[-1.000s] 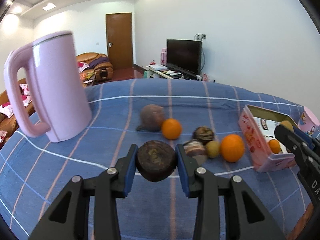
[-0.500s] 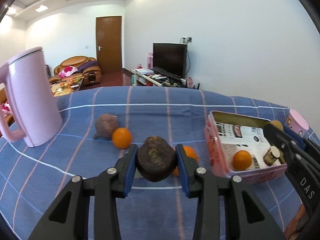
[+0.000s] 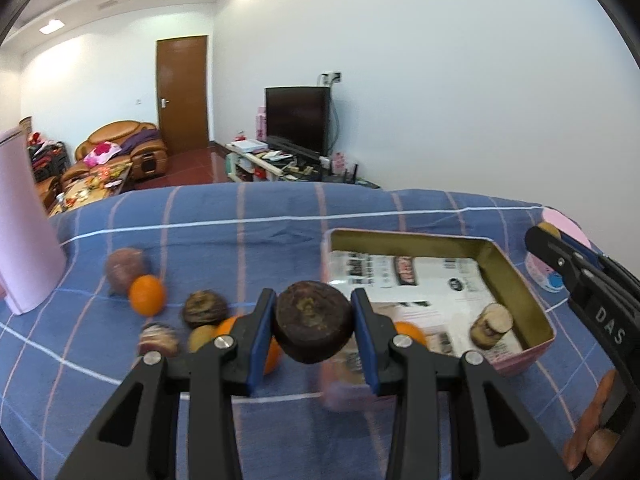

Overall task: Organize fruits
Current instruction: 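Carry the yellow-green fruit in the right tool while the left tool carries the dark fruit over the tin, then open the right tool over the tin while the left tool releases the dark fruit inside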

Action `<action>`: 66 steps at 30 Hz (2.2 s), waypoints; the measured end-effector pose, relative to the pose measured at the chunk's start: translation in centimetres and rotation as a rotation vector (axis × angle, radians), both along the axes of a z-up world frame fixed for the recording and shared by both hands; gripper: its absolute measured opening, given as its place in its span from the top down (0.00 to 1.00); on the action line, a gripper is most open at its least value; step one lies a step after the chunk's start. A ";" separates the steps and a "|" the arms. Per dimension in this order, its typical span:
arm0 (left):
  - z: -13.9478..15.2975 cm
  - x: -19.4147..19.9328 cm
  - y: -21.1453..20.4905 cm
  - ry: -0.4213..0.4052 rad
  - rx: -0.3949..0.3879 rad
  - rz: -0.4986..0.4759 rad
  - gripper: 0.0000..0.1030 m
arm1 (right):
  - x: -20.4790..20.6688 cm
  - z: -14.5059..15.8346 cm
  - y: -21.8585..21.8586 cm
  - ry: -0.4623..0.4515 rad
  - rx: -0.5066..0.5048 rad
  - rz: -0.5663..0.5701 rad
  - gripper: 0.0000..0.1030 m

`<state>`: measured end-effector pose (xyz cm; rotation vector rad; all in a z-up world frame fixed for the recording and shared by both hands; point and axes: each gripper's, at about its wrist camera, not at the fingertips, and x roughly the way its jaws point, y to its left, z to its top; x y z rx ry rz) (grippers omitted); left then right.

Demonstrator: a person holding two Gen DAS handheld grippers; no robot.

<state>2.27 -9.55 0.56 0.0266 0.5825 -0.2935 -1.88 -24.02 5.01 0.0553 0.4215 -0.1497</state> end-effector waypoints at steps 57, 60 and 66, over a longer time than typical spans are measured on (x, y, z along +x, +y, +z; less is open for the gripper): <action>0.0 0.5 -7.1 -0.071 0.089 -0.016 0.00 | 2.3 -1.4 -5.8 0.019 0.160 0.000 0.20; 0.1 0.8 -6.2 -0.058 0.078 0.019 0.00 | 1.7 -1.0 -5.7 -0.013 0.120 -0.042 0.20; -0.3 0.9 -3.1 -0.060 0.083 0.113 0.00 | -0.4 0.2 -5.5 -0.141 0.029 -0.123 0.20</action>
